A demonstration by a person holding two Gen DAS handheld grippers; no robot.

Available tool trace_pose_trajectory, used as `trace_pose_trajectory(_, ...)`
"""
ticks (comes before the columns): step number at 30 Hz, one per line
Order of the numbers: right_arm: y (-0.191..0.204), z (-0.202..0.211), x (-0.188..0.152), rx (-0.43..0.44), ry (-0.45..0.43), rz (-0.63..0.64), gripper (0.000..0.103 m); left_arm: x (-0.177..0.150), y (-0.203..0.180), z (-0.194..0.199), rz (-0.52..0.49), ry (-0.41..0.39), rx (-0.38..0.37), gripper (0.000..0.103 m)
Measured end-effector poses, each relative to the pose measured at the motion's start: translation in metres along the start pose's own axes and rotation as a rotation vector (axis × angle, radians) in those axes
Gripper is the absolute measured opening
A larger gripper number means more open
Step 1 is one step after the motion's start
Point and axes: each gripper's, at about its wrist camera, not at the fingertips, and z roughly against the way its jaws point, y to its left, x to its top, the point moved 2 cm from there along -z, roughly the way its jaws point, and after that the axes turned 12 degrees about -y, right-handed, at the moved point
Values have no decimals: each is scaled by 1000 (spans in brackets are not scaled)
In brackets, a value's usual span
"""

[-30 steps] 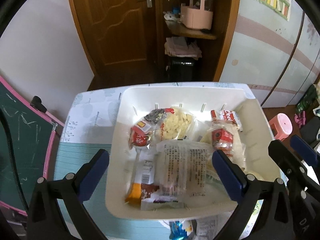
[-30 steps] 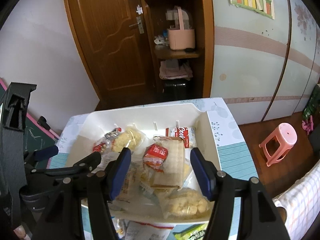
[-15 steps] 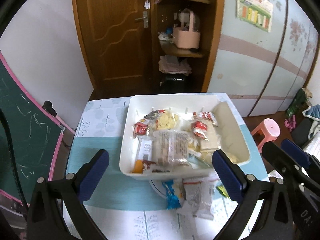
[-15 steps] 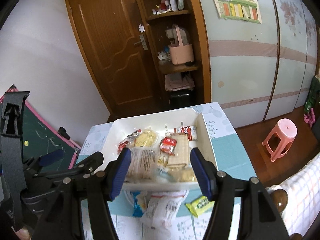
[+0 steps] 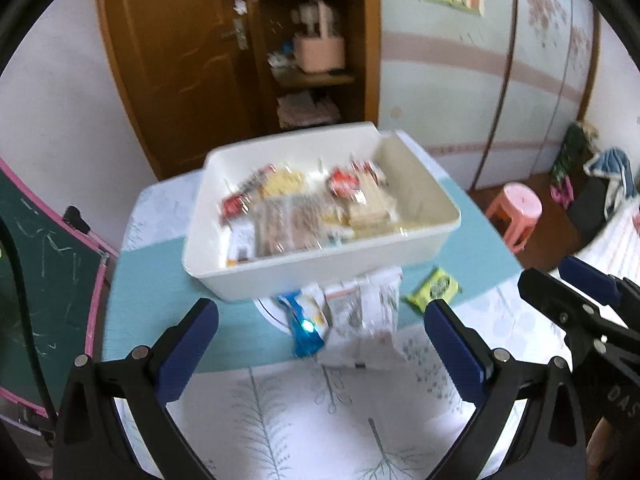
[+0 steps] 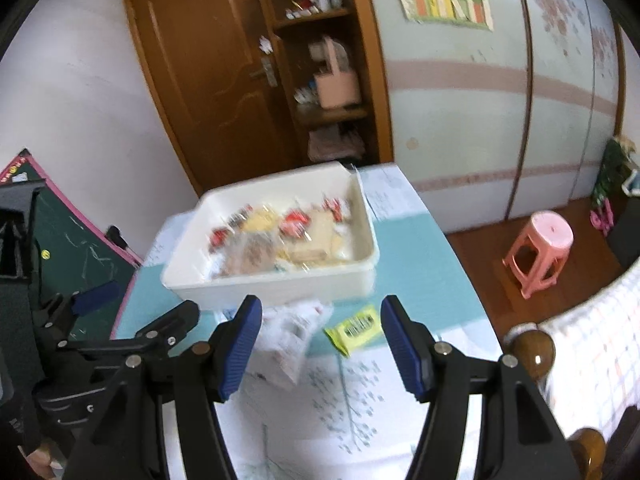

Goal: Organize snacks
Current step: 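Withdraw both tools from the tray toward the remaining snacks, then move the left tool to the white bag while the right tool approaches the green pack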

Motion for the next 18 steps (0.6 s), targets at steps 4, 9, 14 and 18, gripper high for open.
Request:
trace_pose_trajectory(4,-24,-22,-24,-36,73,-52,63,-22,-10,-25,-15,71,-28,102)
trace_pose_trajectory(9,-41,-48,-43,-54,136,-90,63,-44,-21,-57,-55,121,-26,101)
trace_pose_trajectory(14,-53,-76,-58,-54,198,-131,63,-51,-29,-87,-65,167,-48,95)
trace_pose_trajectory(18,-59,-90,-65,-52,227,-161,63,-57,-39,-107,-94,191,-47,93)
